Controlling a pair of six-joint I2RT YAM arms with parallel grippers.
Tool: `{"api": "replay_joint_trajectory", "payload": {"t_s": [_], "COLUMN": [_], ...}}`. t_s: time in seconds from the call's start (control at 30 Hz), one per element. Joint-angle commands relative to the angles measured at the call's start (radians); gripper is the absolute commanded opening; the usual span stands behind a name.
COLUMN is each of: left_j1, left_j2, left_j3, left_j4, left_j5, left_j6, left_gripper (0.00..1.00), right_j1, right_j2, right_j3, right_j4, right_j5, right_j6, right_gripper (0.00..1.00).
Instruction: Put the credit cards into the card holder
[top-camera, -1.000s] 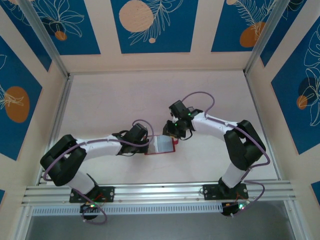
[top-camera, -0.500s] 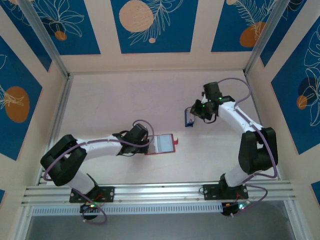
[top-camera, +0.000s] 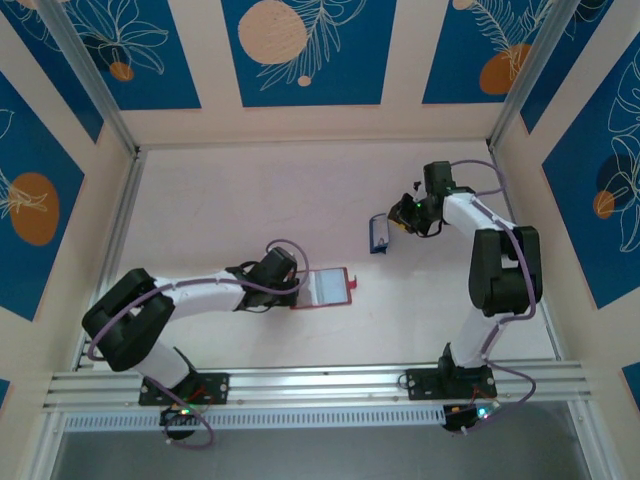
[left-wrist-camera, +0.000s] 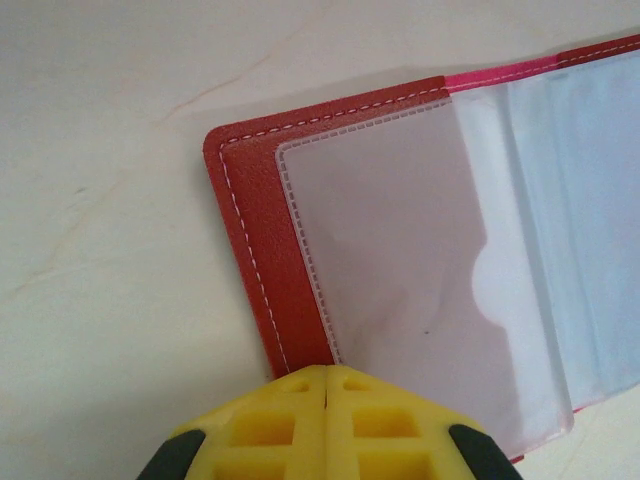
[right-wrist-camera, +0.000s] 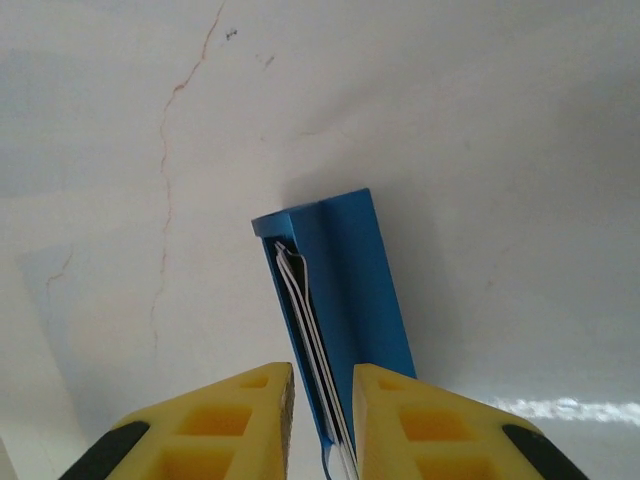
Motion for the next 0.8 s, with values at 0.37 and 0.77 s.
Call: {"api": "replay_joint_trajectory", "payload": {"t_s": [0.37, 0.77], "left_j1": [-0.033, -0.039], "left_j2": [0.056, 0.065], "left_j3": [-0.023, -0.016], "left_j4": [0.022, 0.022], "left_j5": [0.053, 0.058], "left_j6": [-0.028, -0.032], "left_gripper": [0.0, 0.0], "right_j1": [-0.023, -0.022], "right_j2": [0.087, 0.126], "right_j3": [0.073, 0.097], "right_j4": [0.023, 0.017], "right_j5": [-0.089, -0.097], "right_j6": [0.002, 0.0], "right_gripper": [0.23, 0.21]}}
